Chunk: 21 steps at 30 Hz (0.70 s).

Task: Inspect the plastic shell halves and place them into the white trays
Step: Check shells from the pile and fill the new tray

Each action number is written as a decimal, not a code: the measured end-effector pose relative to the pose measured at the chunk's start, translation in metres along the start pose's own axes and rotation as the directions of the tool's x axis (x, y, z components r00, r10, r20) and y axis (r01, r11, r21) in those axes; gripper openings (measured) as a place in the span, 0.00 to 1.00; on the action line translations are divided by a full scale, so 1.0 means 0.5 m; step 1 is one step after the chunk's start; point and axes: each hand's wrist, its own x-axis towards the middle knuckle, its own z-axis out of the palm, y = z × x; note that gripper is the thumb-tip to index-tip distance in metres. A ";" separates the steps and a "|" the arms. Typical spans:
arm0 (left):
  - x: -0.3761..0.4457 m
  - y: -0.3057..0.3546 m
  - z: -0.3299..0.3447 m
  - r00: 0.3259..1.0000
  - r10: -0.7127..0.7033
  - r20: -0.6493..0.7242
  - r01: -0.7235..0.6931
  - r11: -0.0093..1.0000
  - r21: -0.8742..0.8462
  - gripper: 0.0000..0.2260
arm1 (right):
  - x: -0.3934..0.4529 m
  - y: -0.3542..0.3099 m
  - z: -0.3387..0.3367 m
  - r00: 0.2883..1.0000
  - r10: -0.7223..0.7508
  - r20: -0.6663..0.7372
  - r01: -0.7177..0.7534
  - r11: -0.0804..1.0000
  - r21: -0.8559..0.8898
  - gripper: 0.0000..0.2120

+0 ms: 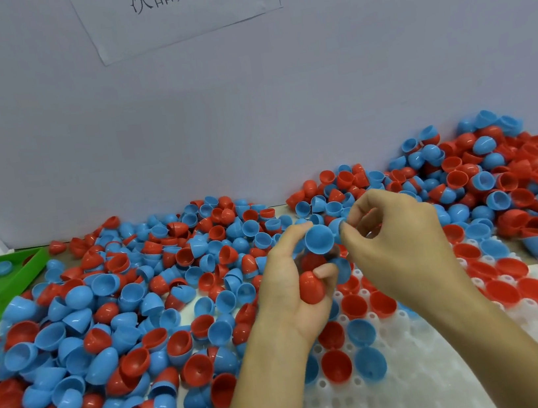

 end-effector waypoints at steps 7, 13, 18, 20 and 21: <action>0.006 0.005 -0.007 0.994 0.101 -0.034 -0.099 0.994 0.046 0.06 | -0.002 -0.016 -0.009 0.980 -0.019 0.199 -0.004 0.993 0.115 0.06; 0.008 -0.005 0.003 0.985 0.168 -0.029 -0.159 0.968 0.194 0.08 | 0.000 -0.002 -0.007 0.997 -0.035 0.070 0.041 0.995 -0.086 0.08; 0.004 -0.012 0.006 0.986 0.167 0.009 -0.164 0.953 0.255 0.04 | 0.017 0.004 -0.037 0.990 -0.027 0.140 0.045 0.990 -0.131 0.06; 0.006 -0.006 0.003 0.984 0.172 -0.038 -0.159 0.961 0.228 0.04 | 0.028 0.008 -0.066 0.966 -0.008 0.257 0.059 0.980 -0.190 0.05; 0.006 -0.002 0.000 0.984 0.173 -0.053 -0.158 0.964 0.212 0.05 | 0.032 0.010 -0.082 0.941 0.007 0.339 0.077 0.969 -0.234 0.04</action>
